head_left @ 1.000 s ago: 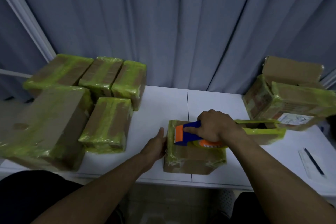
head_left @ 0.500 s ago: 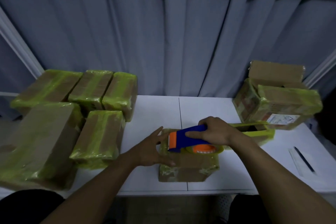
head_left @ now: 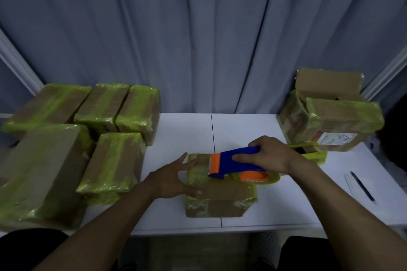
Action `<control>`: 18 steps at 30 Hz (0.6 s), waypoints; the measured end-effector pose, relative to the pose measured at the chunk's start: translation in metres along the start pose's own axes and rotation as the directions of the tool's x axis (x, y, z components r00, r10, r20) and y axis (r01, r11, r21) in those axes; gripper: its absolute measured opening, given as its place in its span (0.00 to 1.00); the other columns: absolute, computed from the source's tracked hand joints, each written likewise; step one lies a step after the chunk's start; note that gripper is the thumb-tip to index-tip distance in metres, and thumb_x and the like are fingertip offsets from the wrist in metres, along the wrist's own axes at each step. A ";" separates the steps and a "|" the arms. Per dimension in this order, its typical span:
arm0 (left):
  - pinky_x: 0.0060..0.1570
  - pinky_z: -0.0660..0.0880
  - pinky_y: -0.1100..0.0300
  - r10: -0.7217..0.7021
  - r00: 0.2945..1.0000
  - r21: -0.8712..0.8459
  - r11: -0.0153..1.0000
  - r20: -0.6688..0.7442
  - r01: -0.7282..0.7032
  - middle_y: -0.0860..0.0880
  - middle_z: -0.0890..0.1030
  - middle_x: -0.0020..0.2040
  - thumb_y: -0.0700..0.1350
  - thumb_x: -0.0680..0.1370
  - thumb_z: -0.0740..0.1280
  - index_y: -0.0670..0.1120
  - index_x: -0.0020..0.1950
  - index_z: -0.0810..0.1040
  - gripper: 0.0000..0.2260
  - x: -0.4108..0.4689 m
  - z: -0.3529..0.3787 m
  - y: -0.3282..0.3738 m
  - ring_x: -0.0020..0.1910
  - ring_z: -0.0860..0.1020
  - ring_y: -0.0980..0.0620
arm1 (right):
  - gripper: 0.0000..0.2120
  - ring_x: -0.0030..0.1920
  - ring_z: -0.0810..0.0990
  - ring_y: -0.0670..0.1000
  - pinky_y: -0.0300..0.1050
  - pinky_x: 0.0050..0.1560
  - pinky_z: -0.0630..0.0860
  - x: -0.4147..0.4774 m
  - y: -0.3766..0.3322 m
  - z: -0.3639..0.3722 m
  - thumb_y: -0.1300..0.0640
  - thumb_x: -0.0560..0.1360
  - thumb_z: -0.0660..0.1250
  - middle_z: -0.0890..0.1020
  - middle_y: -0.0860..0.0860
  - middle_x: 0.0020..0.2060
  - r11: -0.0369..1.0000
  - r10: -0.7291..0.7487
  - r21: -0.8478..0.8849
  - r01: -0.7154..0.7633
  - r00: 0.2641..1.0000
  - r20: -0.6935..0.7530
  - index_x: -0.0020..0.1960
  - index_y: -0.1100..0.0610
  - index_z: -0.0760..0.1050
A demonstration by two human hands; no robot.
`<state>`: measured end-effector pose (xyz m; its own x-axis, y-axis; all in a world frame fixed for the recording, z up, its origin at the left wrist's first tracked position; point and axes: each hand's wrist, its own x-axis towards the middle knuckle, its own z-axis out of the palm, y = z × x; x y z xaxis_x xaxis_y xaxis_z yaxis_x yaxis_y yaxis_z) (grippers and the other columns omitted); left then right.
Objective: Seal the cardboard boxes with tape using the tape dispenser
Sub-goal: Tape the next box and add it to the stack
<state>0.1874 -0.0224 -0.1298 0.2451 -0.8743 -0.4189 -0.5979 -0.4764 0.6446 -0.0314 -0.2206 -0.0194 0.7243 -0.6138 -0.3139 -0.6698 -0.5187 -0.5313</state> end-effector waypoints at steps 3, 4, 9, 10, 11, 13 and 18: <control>0.72 0.63 0.57 0.006 1.000 0.016 1.000 0.015 -0.006 0.65 0.43 0.79 0.74 0.59 0.75 0.72 0.75 0.51 0.51 0.002 0.001 0.001 0.78 0.55 0.56 | 0.22 0.37 0.83 0.45 0.37 0.34 0.72 -0.004 0.006 -0.006 0.31 0.72 0.70 0.84 0.46 0.35 0.999 0.013 -0.038 -0.012 1.000 0.014 0.41 0.51 0.81; 0.73 0.62 0.56 0.013 1.000 0.023 1.000 0.022 -0.013 0.65 0.43 0.79 0.73 0.60 0.75 0.71 0.76 0.50 0.51 0.003 0.001 0.001 0.78 0.55 0.55 | 0.22 0.39 0.83 0.45 0.37 0.35 0.73 -0.003 0.007 -0.004 0.31 0.72 0.70 0.84 0.46 0.37 0.998 0.011 -0.064 -0.009 1.000 0.024 0.43 0.51 0.82; 0.75 0.61 0.55 0.046 0.997 0.029 0.998 0.054 -0.047 0.63 0.42 0.80 0.73 0.63 0.74 0.70 0.77 0.46 0.51 0.003 0.004 -0.005 0.78 0.54 0.55 | 0.23 0.42 0.82 0.46 0.40 0.38 0.75 0.004 -0.004 0.009 0.31 0.72 0.70 0.83 0.47 0.41 0.989 0.020 -0.145 -0.013 0.999 0.051 0.46 0.52 0.81; 0.75 0.61 0.55 0.046 0.997 0.027 0.998 0.056 -0.048 0.63 0.43 0.80 0.73 0.63 0.74 0.70 0.77 0.46 0.51 0.003 0.003 -0.008 0.78 0.54 0.55 | 0.24 0.42 0.82 0.47 0.40 0.39 0.77 0.005 -0.007 0.011 0.31 0.71 0.70 0.83 0.48 0.41 0.988 0.023 -0.157 -0.014 0.998 0.055 0.46 0.52 0.82; 0.75 0.61 0.55 0.040 0.997 0.027 0.999 0.060 -0.042 0.63 0.45 0.80 0.73 0.63 0.74 0.70 0.77 0.46 0.51 0.002 0.000 -0.010 0.78 0.55 0.55 | 0.24 0.42 0.82 0.47 0.41 0.40 0.78 0.007 -0.011 0.014 0.31 0.72 0.70 0.84 0.49 0.42 0.986 0.028 -0.166 -0.018 0.998 0.062 0.46 0.53 0.82; 0.74 0.62 0.57 -0.002 0.996 0.074 0.997 0.093 -0.005 0.64 0.48 0.79 0.71 0.65 0.74 0.69 0.77 0.45 0.50 -0.002 -0.010 -0.014 0.78 0.57 0.55 | 0.26 0.42 0.83 0.49 0.44 0.43 0.80 0.011 -0.021 0.022 0.31 0.71 0.70 0.84 0.50 0.42 0.985 0.041 -0.171 -0.027 0.996 0.078 0.47 0.54 0.82; 0.73 0.61 0.56 -0.116 0.984 0.188 0.978 0.135 0.090 0.62 0.41 0.80 0.62 0.75 0.70 0.70 0.77 0.47 0.39 -0.024 -0.044 -0.025 0.80 0.51 0.51 | 0.26 0.34 0.79 0.50 0.44 0.33 0.72 0.019 -0.049 0.057 0.32 0.71 0.71 0.80 0.51 0.35 0.992 0.052 -0.119 -0.046 0.997 0.052 0.40 0.55 0.76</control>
<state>0.2301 0.0062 -0.1075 0.2075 -0.7923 -0.5737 -0.7064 -0.5271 0.4725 0.0240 -0.1732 -0.0442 0.6960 -0.6082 -0.3817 -0.7168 -0.5574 -0.4190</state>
